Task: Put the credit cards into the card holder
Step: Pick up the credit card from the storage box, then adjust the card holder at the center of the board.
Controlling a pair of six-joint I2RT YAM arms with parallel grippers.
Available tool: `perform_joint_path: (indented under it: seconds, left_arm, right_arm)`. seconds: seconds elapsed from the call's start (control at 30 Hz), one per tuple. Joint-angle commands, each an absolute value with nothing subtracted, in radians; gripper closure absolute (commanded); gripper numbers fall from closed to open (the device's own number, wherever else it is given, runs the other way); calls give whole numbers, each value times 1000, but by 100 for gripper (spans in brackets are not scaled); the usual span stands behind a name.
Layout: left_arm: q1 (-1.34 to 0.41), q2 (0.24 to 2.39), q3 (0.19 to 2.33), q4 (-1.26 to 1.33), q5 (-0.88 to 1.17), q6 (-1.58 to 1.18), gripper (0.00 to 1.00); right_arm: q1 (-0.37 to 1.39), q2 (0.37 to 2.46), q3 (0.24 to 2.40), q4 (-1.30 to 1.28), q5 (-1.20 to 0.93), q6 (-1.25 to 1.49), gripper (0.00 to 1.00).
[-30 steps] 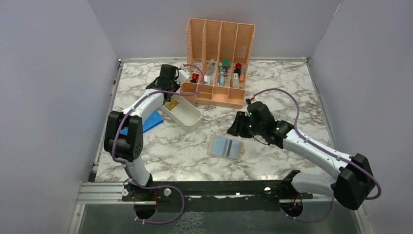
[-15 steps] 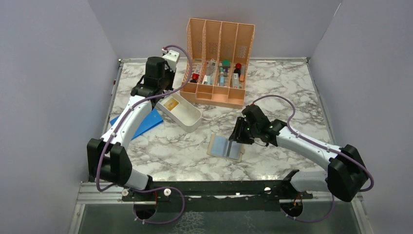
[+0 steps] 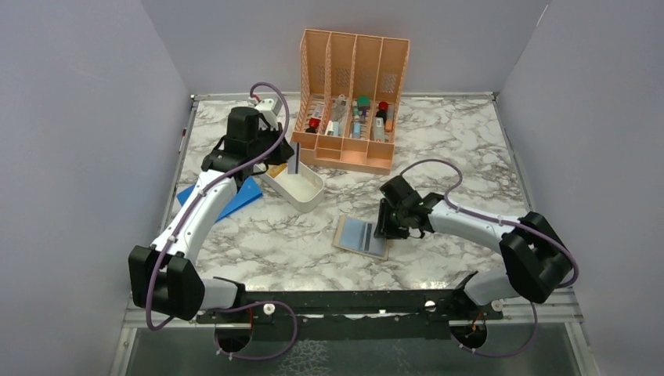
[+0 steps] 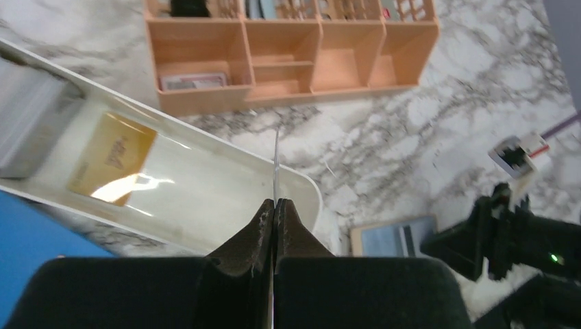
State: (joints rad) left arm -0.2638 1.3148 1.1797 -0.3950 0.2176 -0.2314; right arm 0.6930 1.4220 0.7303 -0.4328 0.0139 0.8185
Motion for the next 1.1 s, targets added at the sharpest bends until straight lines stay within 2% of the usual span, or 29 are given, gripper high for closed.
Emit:
perform_joint_path:
  seconds: [0.0,0.37,0.53,0.7,0.93,1.07]
  left_arm:
    - [-259,1279,1087,-361,565,-314,100]
    - [-261,1211,842,-92,851,-544,100]
    - [-260,1200,781,-29,851,-587,100]
    - [-259,1167,784,-141,715,-473,100]
    - [-258,1048,791,-269,408,-311,100]
    - [-258,967,774,-287,299,-272,100]
  right_arm:
    - [696,1498,759,-434,169,711,56]
    - [696,1574,922,-581,361,675,56]
    - [699,1524,989,-670,288,741,55]
    - [725,1448,951,-579,127,788,53]
    - [860,1539,996,-554,147,895,53]
    - [924,1620,1048,-567,179,912,53]
